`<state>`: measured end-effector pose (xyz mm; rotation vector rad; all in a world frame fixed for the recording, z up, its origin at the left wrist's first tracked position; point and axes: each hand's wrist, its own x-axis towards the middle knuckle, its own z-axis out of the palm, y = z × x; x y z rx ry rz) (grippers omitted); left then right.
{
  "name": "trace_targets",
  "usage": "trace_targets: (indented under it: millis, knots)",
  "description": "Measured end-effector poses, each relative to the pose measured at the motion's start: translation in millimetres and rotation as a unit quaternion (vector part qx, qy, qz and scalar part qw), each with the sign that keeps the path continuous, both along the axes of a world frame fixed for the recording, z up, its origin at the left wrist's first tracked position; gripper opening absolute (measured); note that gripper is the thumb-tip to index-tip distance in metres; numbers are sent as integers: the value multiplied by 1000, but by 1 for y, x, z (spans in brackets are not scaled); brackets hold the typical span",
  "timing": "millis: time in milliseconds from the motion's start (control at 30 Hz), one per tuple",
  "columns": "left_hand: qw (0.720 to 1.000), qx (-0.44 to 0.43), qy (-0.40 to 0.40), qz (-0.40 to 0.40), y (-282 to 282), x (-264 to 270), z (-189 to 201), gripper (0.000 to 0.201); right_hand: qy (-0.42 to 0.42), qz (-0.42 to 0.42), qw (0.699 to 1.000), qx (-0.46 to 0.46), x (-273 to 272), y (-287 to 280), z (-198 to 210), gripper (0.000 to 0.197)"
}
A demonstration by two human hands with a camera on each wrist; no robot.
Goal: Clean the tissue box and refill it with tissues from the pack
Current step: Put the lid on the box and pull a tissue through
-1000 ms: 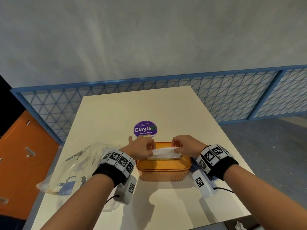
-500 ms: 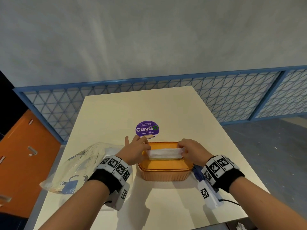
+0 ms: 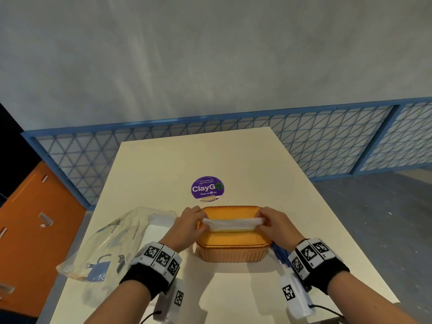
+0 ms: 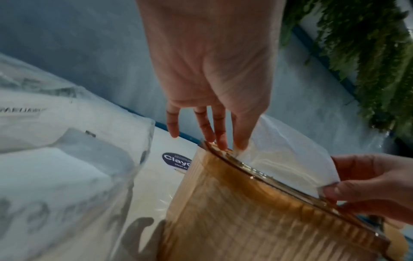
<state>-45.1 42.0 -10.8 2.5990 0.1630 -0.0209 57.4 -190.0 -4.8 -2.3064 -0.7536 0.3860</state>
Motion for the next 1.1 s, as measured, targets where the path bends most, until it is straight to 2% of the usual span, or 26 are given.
trace_targets:
  millis: [33,67,100,200,233,300,400,567,633,733,967,1100]
  knots:
    - [999,-28,-23,11,-1,1,-2,6,7,-10,1000,13,0,0,0,15]
    - [997,-53,-41,25,-3,0,-2,6,9,-21,999,26,1,0,0,16]
    - [995,-75,-57,40,-4,0,-4,13,7,-31,999,38,2,0,0,19]
    - [987,-123,-77,75,-7,-6,-9,7,11,-51,996,67,3,-4,-1,29]
    - [986,-128,-76,80,-8,-7,-12,14,19,-55,996,72,2,-6,-2,31]
    - [983,-138,-72,100,-8,-7,-18,21,35,-62,994,86,-1,-8,-5,30]
    - [966,-184,-80,165,-11,-6,-19,17,44,-84,990,106,-3,-7,-9,25]
    - [948,-201,-106,221,-20,-6,-21,6,31,-115,988,103,-2,-1,-13,18]
    - [944,-202,-111,238,-23,-4,-23,11,25,-128,986,101,1,3,-13,15]
    - [936,-197,-121,263,-27,2,-22,2,22,-152,984,93,11,10,-10,8]
    - [923,-204,-153,289,-30,11,-15,9,12,-182,978,104,26,21,-8,11]
    - [917,-205,-159,304,-32,15,-14,5,15,-184,977,105,29,27,-9,14]
